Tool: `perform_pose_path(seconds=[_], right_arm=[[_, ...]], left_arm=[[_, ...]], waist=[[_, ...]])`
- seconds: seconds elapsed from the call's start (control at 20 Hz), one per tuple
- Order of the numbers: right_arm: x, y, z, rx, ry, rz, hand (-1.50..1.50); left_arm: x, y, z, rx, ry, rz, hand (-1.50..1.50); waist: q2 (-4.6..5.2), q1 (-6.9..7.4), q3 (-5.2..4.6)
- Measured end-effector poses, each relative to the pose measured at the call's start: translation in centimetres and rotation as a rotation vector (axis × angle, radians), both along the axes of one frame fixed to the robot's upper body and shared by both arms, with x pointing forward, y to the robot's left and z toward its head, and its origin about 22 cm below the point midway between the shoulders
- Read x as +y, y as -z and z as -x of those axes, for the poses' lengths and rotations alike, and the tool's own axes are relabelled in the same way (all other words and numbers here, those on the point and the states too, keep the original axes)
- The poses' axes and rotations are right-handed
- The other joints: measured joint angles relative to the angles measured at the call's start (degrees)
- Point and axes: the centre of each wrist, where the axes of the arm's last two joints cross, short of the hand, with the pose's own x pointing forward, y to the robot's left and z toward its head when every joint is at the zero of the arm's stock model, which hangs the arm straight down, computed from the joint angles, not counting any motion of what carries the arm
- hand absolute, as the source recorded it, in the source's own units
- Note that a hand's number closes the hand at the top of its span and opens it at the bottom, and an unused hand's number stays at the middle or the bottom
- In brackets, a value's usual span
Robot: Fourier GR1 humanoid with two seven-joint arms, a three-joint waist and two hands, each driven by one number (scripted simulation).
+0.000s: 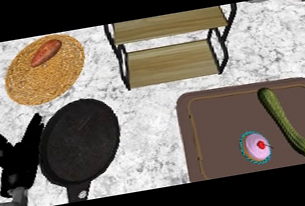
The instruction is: Pick the cupcake from the tray and place it in the tiered shelf
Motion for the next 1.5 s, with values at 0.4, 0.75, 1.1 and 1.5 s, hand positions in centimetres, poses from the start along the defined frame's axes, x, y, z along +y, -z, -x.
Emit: perform_pose_path(seconds=[0.4,0.75,1.1,1.5], right_arm=[[-2.3,-3.9,1.4,0.066,-0.233,0.114,-1.5],[2.0,-8.4,1.6,0.127,-0.358,0.287,-1.5],[8.3,-9.9,3.1,0.151,-0.273,0.405,-1.5],[13.8,-9.5,4.4,0.225,-0.2,0.549,-1.5]], left_arm=[[0.5,-0.2,0.1,0.013,-0.01,0.023,0.0],[0.9,-0.2,0.0,0.031,-0.021,0.025,0.0],[0.4,-0.2,-0.2,0.028,-0.03,0.008,0.0],[0.0,0.0,-0.3,0.01,-0.014,0.01,0.0]], waist=[[-0.36,-0.33,-0.16],[-0.7,-1.01,-0.23],[-0.67,-0.88,-0.23],[-0.46,-0.02,-0.12]])
